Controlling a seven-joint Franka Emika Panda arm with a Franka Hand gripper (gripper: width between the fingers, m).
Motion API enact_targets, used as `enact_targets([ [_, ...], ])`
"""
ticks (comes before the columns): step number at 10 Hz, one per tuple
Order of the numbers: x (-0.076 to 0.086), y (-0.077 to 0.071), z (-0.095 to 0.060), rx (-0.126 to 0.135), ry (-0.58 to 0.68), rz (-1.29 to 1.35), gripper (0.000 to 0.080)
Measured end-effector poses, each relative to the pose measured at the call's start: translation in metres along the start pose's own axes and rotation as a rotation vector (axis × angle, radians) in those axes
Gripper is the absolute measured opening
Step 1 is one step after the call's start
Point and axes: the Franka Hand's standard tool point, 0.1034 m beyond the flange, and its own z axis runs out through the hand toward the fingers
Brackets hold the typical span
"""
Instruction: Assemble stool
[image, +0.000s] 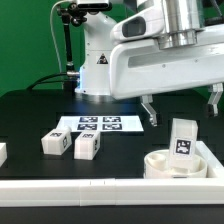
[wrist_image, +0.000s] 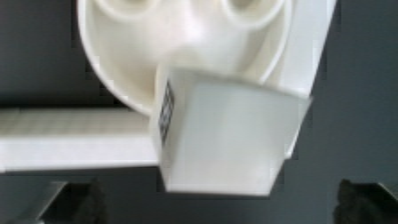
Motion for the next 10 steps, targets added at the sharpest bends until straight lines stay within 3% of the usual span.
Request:
enact_targets([
  [1, 0.003, -0.001, 0.0, -0.002, -0.011, 0.037, 0.0648],
  [3, 0.0, -0.005, 0.003, -0.047, -0.013, 0.144, 0.0648],
  [6, 0.001, 0.009, 0.005, -0.051, -0.01, 0.112, 0.0648],
  [10, 0.0, 0.006, 0.009, -0.055, -0.019, 0.164, 0.0648],
])
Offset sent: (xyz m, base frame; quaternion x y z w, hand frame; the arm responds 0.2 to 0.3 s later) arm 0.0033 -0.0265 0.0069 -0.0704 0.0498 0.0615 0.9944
